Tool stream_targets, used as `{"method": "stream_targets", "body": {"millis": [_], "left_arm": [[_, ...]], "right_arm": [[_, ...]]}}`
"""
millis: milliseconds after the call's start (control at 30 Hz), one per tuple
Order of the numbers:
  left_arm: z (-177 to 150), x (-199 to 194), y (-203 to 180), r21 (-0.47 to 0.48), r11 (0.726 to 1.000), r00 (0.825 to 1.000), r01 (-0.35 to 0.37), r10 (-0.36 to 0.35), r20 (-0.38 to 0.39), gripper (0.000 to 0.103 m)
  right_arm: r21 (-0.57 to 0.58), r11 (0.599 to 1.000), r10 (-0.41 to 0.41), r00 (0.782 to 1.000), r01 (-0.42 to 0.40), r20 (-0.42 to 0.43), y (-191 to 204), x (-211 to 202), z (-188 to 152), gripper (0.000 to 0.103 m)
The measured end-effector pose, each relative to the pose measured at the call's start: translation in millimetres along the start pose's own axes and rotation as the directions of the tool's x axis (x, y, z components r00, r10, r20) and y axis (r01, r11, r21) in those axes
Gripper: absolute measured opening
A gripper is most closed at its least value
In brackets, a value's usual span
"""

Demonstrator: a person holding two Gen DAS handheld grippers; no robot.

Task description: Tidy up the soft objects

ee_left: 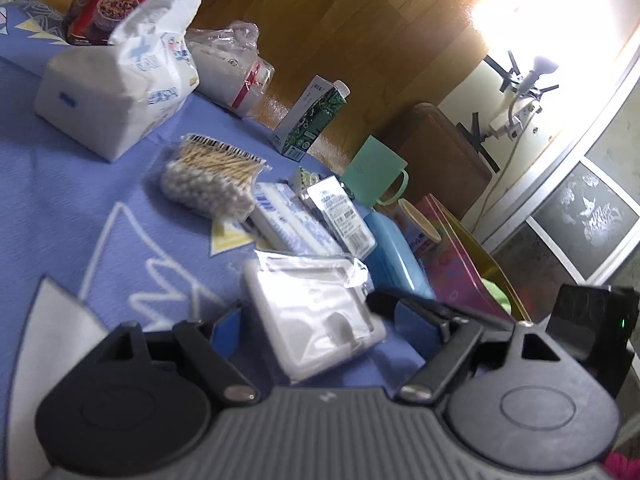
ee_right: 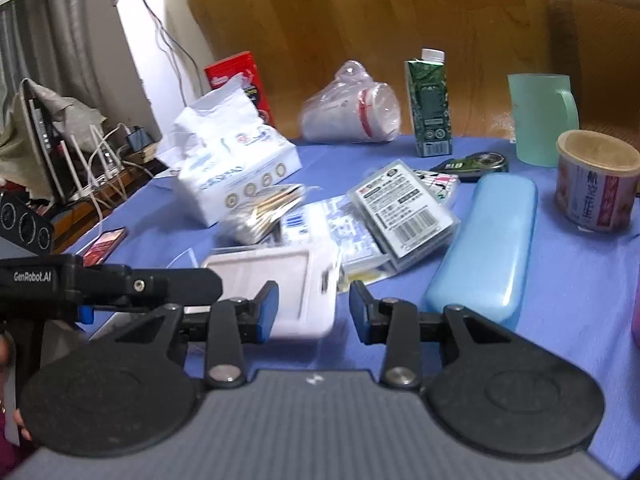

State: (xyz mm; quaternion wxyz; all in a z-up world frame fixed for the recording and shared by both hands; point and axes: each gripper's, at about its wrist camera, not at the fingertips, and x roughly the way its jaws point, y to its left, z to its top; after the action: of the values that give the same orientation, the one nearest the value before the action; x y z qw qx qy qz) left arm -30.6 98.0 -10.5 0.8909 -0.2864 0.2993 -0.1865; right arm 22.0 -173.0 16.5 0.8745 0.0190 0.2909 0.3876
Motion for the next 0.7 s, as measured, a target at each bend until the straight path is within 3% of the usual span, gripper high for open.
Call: {"method": "stream_targets", "body": {"millis": [233,433,700], "left_arm": [[-8,-29,2,0.016,1.000,1.000,0.018,-0.018,0.023,0.089],[-2,-37,-4,0.039,0.999,0.998,0.020,-0.022,0.052,0.094],[-3,-29,8,-0.011,1.000,1.000,-0.007,0.007,0.023,0.094]], "right_arm": [[0.016,1.000,-0.026,0.998,0.025,0.050,4,-3,1,0.048],[0.050,0.999,0.015,0.998,-0.018,0.056,4,-3,-15,0.053],[0.001,0.999,0.050,0.999,-0.050,-0.001,10,5,-20,0.068]]}}
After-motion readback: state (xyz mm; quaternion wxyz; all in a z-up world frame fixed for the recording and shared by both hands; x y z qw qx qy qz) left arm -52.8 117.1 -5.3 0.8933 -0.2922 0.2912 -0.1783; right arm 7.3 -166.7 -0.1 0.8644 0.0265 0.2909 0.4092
